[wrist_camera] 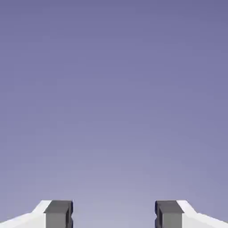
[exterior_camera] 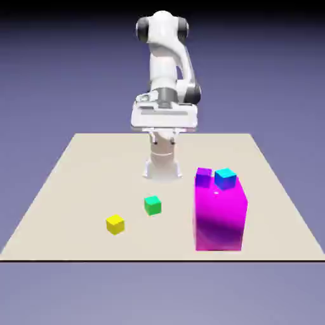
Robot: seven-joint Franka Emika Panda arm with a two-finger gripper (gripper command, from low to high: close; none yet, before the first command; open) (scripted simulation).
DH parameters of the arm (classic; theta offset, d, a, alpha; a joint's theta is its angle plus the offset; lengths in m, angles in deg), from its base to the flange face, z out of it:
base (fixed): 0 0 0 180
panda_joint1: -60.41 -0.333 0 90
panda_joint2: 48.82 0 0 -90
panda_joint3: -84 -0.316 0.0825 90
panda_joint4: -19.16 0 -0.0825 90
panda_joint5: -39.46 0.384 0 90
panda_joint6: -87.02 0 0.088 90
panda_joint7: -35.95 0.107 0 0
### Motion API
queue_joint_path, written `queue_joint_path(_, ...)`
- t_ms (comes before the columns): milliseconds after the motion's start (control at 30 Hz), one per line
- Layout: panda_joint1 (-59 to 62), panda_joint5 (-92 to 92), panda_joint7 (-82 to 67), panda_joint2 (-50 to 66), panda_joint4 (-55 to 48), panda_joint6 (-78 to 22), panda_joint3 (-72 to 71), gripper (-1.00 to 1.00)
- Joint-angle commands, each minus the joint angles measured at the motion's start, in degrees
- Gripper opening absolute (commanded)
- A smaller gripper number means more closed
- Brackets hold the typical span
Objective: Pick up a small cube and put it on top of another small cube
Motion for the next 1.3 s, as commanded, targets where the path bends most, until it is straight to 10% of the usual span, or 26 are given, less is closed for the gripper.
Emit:
queue_joint_path(0, -0.41, 1.89, 1.31, 2.08, -0.06, -2.46, 1.73, 0.00)
queue_joint_path(467, -6.12, 28.31, 19.52, 31.09, -0.88, -36.77, 25.93, 0.00)
queue_joint_path(767, -5.00, 47.27, 6.19, 44.59, -2.10, -29.60, 17.13, 0.00)
queue_joint_path(800, -5.00, 47.27, 6.19, 44.59, -2.10, -29.60, 17.13, -1.00)
queue_joint_path(1267, 0.38, 30.26, 24.28, 34.48, -9.18, -40.75, 24.52, -1.00)
